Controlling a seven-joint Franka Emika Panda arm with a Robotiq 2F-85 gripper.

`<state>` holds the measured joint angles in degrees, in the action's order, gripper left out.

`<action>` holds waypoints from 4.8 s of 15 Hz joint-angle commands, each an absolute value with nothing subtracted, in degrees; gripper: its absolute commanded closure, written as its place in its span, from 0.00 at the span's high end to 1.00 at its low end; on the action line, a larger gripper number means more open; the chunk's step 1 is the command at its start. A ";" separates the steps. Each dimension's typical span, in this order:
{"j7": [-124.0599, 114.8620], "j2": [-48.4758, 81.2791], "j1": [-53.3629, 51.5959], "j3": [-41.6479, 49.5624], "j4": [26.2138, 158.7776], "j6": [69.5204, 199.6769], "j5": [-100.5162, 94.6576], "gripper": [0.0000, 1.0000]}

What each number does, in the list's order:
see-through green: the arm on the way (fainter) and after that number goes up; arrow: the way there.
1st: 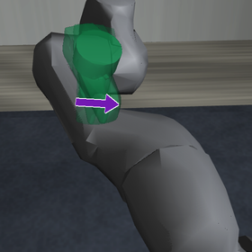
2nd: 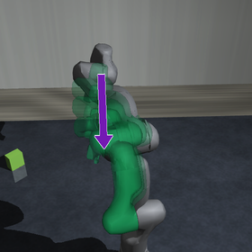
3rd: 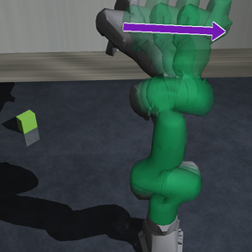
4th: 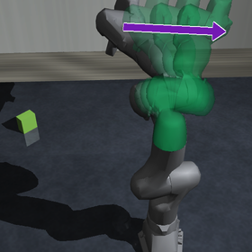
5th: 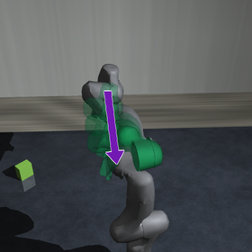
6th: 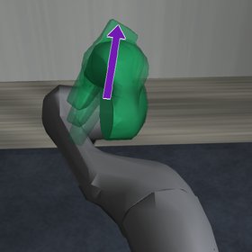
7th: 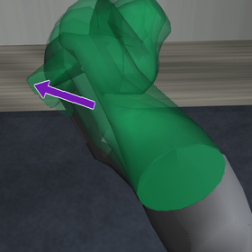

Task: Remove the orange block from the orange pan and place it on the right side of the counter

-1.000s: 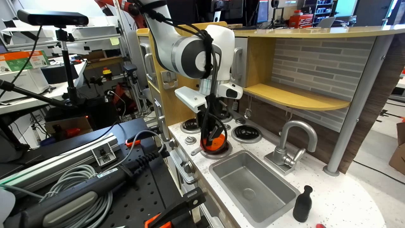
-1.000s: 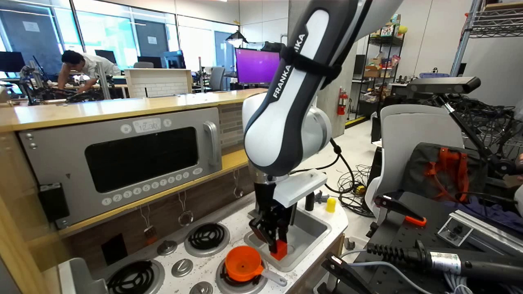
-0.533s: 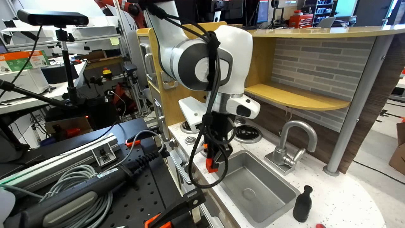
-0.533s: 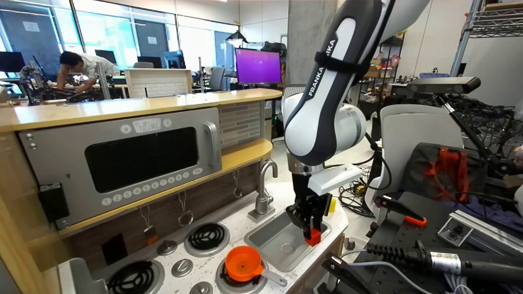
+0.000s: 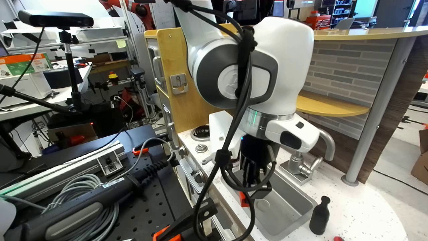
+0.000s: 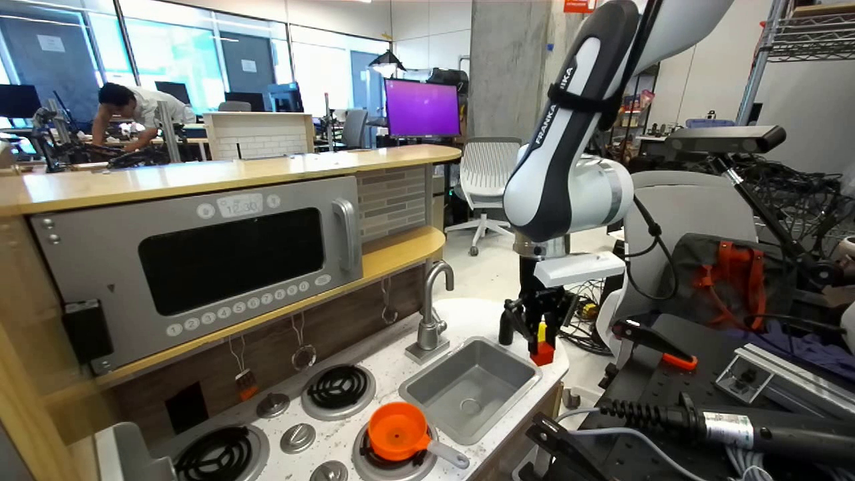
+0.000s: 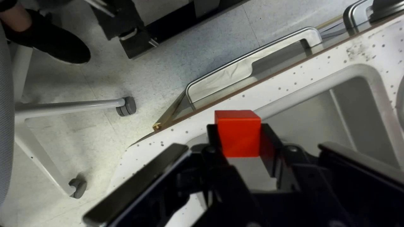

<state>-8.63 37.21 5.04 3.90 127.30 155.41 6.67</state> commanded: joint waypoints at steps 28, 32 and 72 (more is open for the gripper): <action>-16.81 49.05 13.54 7.04 112.85 159.53 16.66 0.09; -18.08 50.31 13.03 7.77 112.18 161.45 17.25 0.09; -12.11 35.77 10.85 -0.74 129.42 158.04 19.96 1.00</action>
<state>-15.42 42.44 12.99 -0.59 123.97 159.99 21.86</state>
